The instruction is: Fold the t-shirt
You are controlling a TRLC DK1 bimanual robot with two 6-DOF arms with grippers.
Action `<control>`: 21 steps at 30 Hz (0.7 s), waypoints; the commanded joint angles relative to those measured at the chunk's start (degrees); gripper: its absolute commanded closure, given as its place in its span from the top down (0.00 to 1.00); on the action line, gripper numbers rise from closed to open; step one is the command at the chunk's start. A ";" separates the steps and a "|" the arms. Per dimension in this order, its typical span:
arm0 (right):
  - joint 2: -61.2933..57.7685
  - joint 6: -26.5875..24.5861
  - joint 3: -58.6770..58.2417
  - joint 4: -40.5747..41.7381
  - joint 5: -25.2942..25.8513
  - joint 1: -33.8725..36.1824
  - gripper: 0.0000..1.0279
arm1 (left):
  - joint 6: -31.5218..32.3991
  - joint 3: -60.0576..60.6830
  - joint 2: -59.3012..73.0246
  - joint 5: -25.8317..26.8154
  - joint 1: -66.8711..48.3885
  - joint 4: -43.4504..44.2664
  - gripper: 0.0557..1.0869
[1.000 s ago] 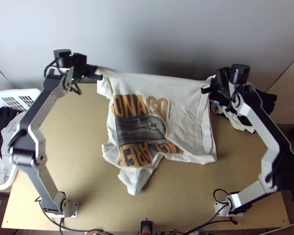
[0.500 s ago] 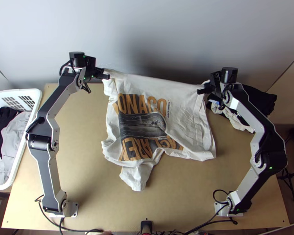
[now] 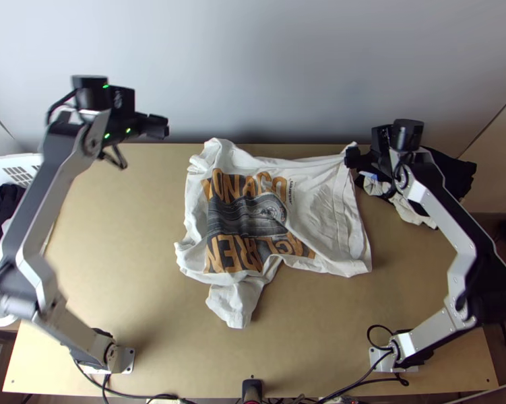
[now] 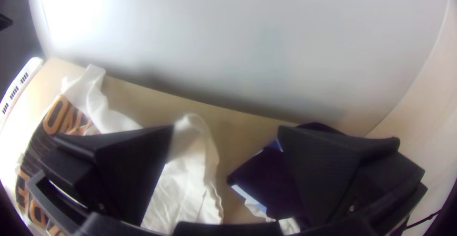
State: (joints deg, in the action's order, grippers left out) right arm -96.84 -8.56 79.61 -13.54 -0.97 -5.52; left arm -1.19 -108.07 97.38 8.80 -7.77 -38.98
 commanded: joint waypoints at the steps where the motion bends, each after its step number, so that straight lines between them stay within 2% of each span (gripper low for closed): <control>1: 8.16 0.21 -4.38 -1.58 -0.70 -0.19 0.96 | 0.40 12.97 -18.55 0.34 -5.15 -5.49 0.74; 4: 10.35 0.30 -5.43 -2.54 -0.70 -0.02 0.96 | 0.49 18.77 -25.05 0.34 -9.46 -8.22 0.74; 11: 19.76 1.17 -8.33 -11.77 -1.14 -1.42 0.96 | 1.72 31.26 -34.45 0.52 -19.83 -13.31 0.74; 15: 27.32 1.97 -12.29 -15.20 -1.14 -3.01 0.96 | 1.72 37.14 -36.65 0.69 -26.07 -14.98 0.74; 21: 35.14 2.67 -17.21 -19.42 -1.14 -3.71 0.96 | 1.54 42.33 -35.51 3.60 -30.20 -15.25 0.74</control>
State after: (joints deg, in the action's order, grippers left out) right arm -70.30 -6.68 67.26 -28.12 -2.04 -8.19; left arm 0.47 -72.79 63.29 10.13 -32.12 -53.10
